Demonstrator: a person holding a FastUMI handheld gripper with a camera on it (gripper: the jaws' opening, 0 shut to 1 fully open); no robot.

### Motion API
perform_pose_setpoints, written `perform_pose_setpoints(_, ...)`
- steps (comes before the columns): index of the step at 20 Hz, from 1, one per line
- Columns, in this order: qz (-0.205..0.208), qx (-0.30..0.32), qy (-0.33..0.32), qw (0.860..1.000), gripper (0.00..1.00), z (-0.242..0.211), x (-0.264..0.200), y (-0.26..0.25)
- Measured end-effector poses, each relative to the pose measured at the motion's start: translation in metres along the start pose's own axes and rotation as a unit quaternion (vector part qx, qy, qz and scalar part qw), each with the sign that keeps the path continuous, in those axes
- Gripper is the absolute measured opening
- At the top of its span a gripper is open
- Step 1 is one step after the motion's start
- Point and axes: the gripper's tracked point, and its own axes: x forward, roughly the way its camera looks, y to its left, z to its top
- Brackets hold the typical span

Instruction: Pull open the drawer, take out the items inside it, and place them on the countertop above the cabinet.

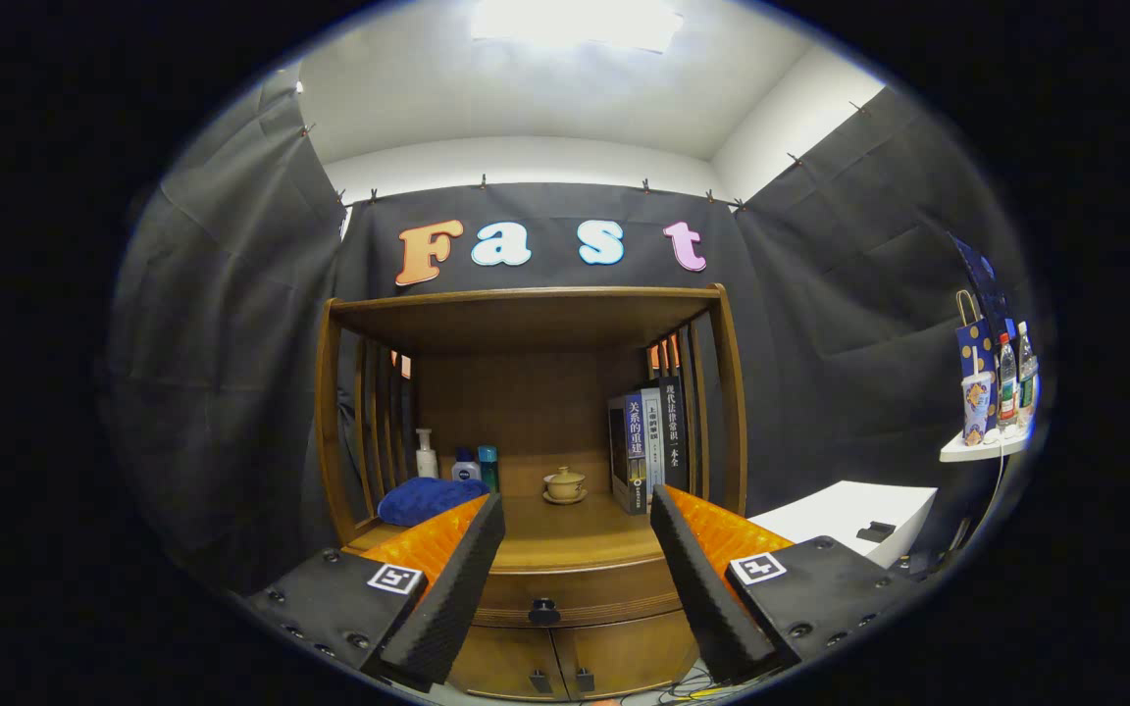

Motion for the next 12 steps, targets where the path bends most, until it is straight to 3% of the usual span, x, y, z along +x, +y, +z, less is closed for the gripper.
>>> perform_pose_setpoints(7, 0.027, -0.008, 0.017, 0.999, 0.98, -0.028, 0.008, 0.019)
perform_pose_setpoints(12, 0.047, -0.003, 0.035, 0.998, 0.98, -0.074, 0.018, 0.026)
